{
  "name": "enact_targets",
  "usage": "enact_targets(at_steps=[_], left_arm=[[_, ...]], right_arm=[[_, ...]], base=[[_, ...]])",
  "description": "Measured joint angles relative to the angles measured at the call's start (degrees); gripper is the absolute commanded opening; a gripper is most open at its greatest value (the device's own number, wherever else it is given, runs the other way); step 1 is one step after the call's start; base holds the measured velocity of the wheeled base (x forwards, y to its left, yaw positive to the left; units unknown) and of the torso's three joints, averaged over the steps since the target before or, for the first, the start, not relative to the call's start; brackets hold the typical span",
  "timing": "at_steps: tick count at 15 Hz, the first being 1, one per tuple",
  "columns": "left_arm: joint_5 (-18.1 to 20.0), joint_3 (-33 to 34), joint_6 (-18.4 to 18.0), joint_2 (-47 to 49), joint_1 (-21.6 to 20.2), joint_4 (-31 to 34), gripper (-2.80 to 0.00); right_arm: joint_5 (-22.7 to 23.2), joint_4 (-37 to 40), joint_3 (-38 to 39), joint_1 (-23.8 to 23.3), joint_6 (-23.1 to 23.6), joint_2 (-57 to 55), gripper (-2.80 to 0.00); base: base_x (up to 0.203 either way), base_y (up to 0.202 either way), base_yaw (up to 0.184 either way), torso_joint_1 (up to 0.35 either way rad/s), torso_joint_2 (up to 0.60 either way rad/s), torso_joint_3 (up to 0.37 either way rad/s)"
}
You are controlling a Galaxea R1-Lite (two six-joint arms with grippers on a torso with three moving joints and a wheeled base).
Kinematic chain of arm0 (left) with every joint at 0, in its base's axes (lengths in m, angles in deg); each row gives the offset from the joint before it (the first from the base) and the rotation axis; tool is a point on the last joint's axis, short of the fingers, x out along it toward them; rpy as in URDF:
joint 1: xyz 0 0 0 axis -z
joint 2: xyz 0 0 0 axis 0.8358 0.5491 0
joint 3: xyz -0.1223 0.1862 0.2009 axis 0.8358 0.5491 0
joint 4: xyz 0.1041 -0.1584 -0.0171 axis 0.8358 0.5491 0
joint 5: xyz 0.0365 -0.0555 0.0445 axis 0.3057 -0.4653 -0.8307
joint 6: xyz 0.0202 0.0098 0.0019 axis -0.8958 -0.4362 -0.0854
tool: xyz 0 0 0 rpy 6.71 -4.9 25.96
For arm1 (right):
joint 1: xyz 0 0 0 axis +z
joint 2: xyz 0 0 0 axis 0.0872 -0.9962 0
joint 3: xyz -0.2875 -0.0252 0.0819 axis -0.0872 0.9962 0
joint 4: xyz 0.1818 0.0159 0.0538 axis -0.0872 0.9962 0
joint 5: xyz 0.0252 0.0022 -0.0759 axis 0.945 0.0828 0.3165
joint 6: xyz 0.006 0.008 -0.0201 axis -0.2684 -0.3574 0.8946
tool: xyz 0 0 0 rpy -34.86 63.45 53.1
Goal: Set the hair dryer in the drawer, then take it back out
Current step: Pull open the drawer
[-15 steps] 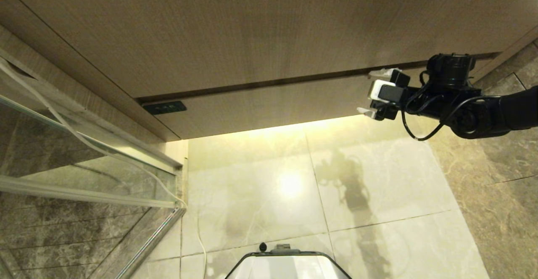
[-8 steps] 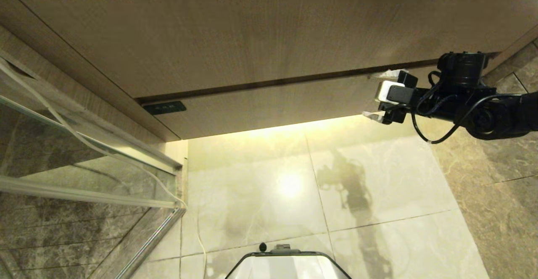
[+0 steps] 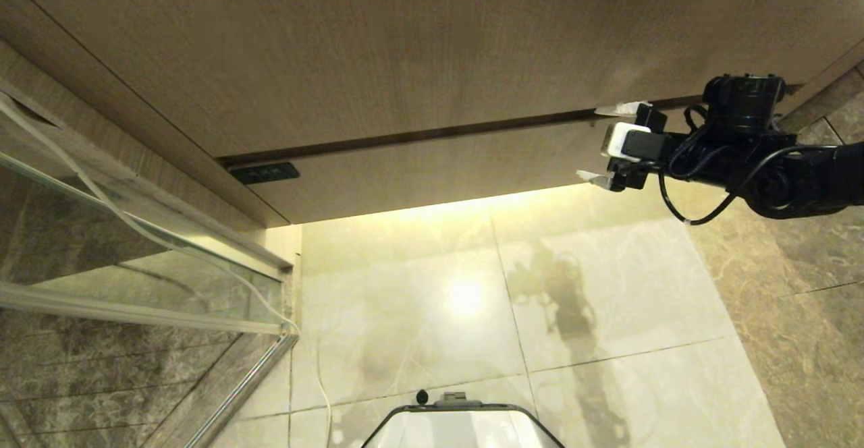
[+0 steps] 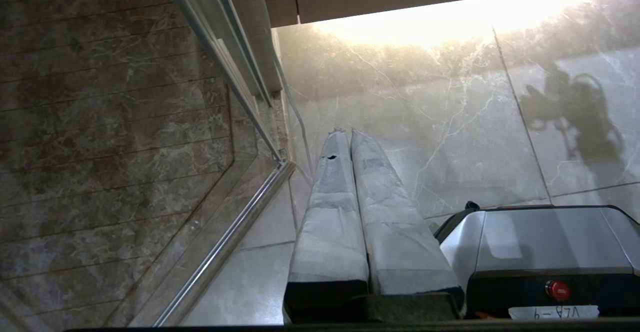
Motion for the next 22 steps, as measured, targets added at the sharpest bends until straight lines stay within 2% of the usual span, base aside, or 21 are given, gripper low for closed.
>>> enact_targets(at_steps=[10,16,22], left_arm=[[0.0,0.0,0.04,0.0,-0.01,-0.02,-2.8],[0.0,0.0,0.04,0.0,0.0,-0.02,-2.8],[0.0,0.0,0.03,0.0,-0.01,0.0,-2.8]], right_arm=[[-0.69,-1.41,-7.65,-0.3,-0.16,-7.24,0.0],[-1.05,-5.34,-10.85,-0.79,-0.5,-11.06,0.0],[-6.18,-4.56,-11.58,-1.35,-0.91,-12.72,0.0]], base=[[0.0,0.0,0.0,0.0,0.0,0.0],[0.0,0.0,0.0,0.0,0.0,0.0],[0.0,0.0,0.0,0.0,0.0,0.0]])
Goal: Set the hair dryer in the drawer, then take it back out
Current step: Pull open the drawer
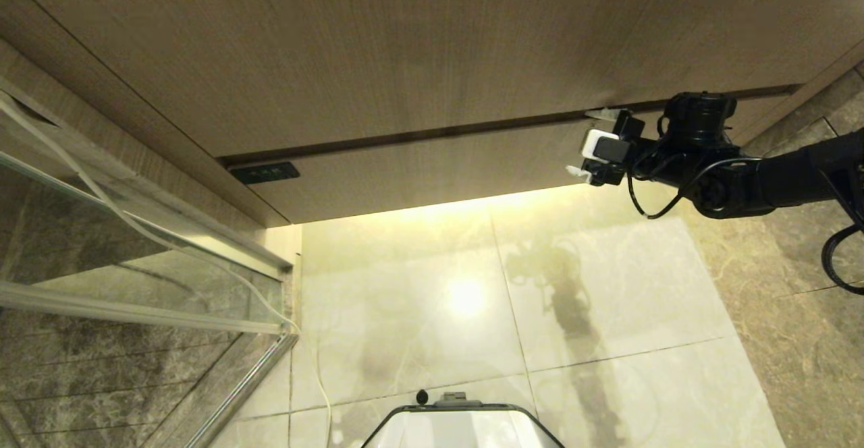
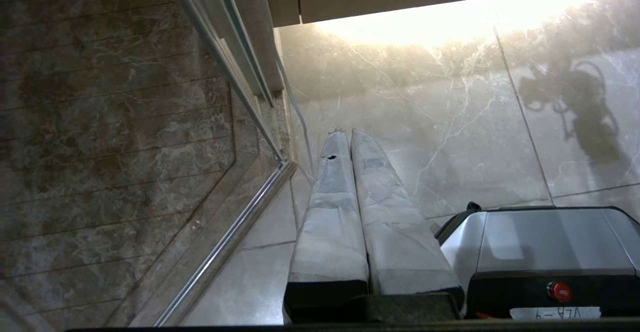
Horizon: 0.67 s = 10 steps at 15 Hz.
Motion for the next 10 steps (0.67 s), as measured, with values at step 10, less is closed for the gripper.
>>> enact_targets(at_steps=[10], left_arm=[[0.0,0.0,-0.03,0.0,0.0,0.0,-2.8]], right_arm=[[-6.02,16.92,2.6,-0.51,-5.3,4.22,0.0]], base=[[0.0,0.0,0.0,0.0,0.0,0.0]])
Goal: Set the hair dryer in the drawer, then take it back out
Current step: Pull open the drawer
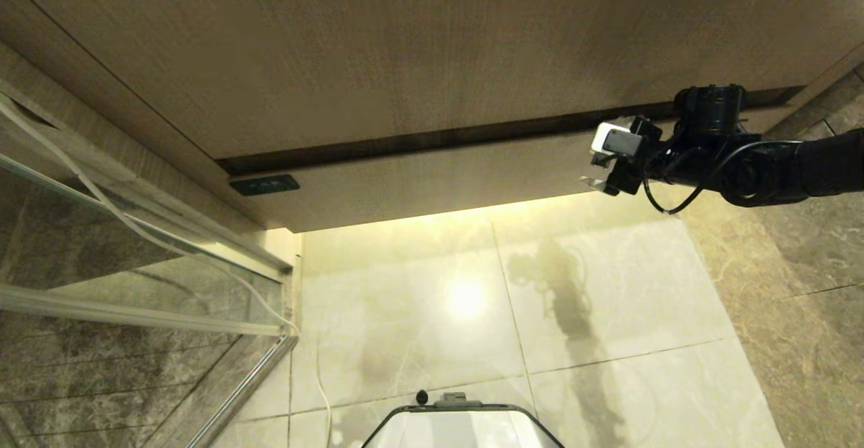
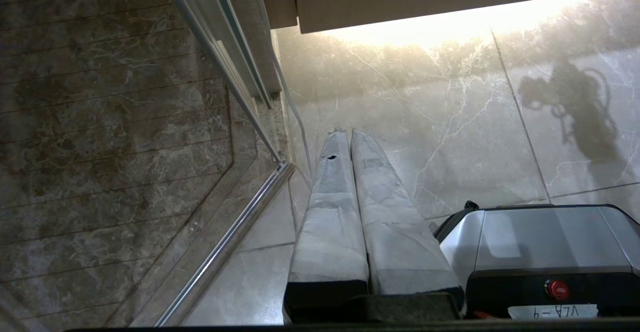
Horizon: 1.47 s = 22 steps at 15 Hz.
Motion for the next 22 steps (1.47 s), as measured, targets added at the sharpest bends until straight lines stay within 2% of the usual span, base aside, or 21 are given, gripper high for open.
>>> enact_targets(at_steps=[7,11,14,19,22], left_arm=[[0.02,0.0,0.02,0.0,0.01,0.0,-2.8],[0.02,0.0,0.0,0.0,-0.05,0.0,-2.8],[0.02,0.0,0.02,0.0,0.01,-0.02,-2.8],[0.0,0.0,0.02,0.0,0.0,0.0,-2.8],[0.0,0.0,0.02,0.0,-0.05,-0.01,-2.8]], right_arm=[[-1.01,3.12,2.62,0.0,-0.33,2.52,0.0],[-1.73,11.04,5.78,0.05,-0.38,6.94,0.0],[-3.55,19.05,11.5,0.05,-2.32,13.83,0.0],[-3.37,35.33,24.51,-1.03,-9.67,30.96,0.0],[-2.34,39.86,32.6,-3.54,-20.16,42.04,0.0]], base=[[0.0,0.0,0.0,0.0,0.0,0.0],[0.0,0.0,0.0,0.0,0.0,0.0],[0.0,0.0,0.0,0.0,0.0,0.0],[0.0,0.0,0.0,0.0,0.0,0.0],[0.0,0.0,0.0,0.0,0.0,0.0]])
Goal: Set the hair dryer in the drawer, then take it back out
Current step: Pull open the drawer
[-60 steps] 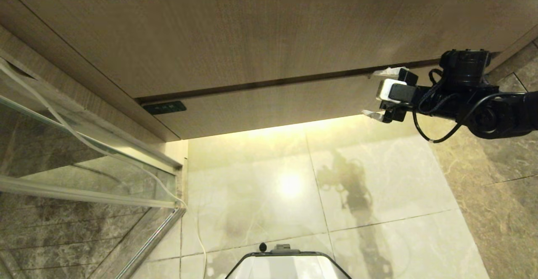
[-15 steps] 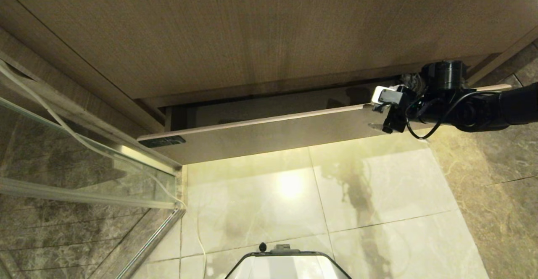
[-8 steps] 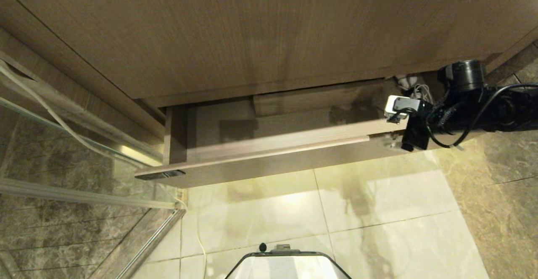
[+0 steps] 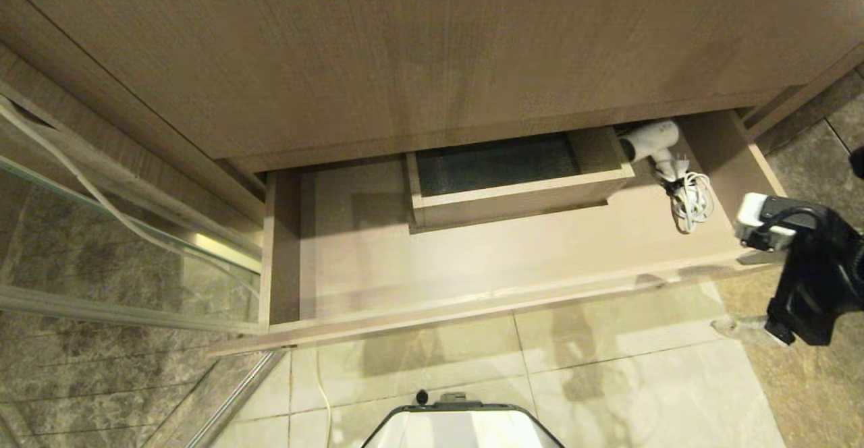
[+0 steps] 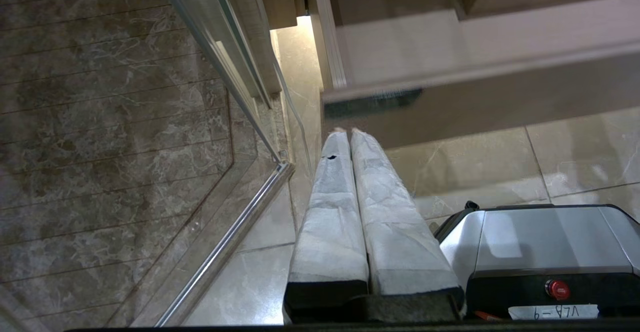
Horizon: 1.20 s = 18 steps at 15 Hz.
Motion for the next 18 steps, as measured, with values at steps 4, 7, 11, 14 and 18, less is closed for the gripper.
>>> enact_targets(at_steps=[4,7,11,14,18], left_arm=[[0.0,0.0,0.0,0.0,0.05,0.01,-2.8],[0.0,0.0,-0.02,0.0,0.05,-0.04,-2.8],[0.02,0.0,0.02,0.0,0.0,0.01,-2.8],[0.0,0.0,0.0,0.0,0.06,0.01,-2.8],[0.0,0.0,0.0,0.0,0.02,-0.02,-2.8]], right_arm=[[-1.05,-3.03,3.29,-2.8,-10.03,7.14,0.0],[-5.94,-5.93,3.02,-5.87,-10.66,8.15,0.0],[-11.87,-16.01,3.77,-12.78,-9.81,4.53,0.0],[-10.51,-25.77,5.01,-19.75,-10.94,-0.03,-2.8],[-6.42,-29.82,2.95,-24.67,-11.26,-7.34,-2.8]], base=[[0.0,0.0,0.0,0.0,0.0,0.0],[0.0,0.0,0.0,0.0,0.0,0.0],[0.0,0.0,0.0,0.0,0.0,0.0],[0.0,0.0,0.0,0.0,0.0,0.0],[0.0,0.0,0.0,0.0,0.0,0.0]])
